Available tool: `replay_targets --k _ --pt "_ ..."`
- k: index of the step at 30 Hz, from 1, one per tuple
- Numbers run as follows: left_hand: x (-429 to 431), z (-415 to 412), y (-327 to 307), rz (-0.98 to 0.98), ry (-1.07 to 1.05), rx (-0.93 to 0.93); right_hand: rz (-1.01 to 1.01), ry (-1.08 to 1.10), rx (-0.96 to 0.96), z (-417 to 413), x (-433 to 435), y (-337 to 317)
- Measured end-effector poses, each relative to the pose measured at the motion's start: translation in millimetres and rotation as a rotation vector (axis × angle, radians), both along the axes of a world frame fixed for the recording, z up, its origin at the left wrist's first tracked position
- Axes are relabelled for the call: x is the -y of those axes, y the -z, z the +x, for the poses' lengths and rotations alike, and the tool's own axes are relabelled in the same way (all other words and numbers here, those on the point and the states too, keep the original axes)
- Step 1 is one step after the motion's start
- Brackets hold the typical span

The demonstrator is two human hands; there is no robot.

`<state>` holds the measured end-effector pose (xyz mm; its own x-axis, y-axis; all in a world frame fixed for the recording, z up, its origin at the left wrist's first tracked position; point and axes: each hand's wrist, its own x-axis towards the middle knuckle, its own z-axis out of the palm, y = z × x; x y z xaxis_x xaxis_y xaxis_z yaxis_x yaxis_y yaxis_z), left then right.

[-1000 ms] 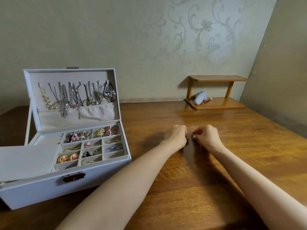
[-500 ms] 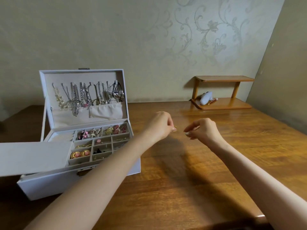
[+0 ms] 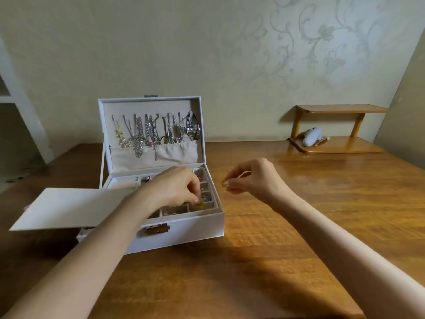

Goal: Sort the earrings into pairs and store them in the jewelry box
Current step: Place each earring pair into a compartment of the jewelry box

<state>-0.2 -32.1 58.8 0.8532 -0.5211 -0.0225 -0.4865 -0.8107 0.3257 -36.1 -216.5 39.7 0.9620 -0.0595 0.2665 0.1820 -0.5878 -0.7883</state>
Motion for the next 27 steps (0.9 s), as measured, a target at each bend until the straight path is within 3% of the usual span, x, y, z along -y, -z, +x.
replay_targets --k 7,13,27 --pt "5.1 4.7 8.5 0.140 -0.005 -0.033 -0.255 -0.091 0.014 5.3 -21.2 -3.3" --pt "9.1 -1.3 9.0 0.261 -0.041 0.130 -0.361 -0.147 -0.018 7.6 -27.6 0.7" --pt "-16.8 1.6 5.8 -0.005 -0.141 0.156 -0.582 -0.151 -0.010 13.3 -39.0 1.1"
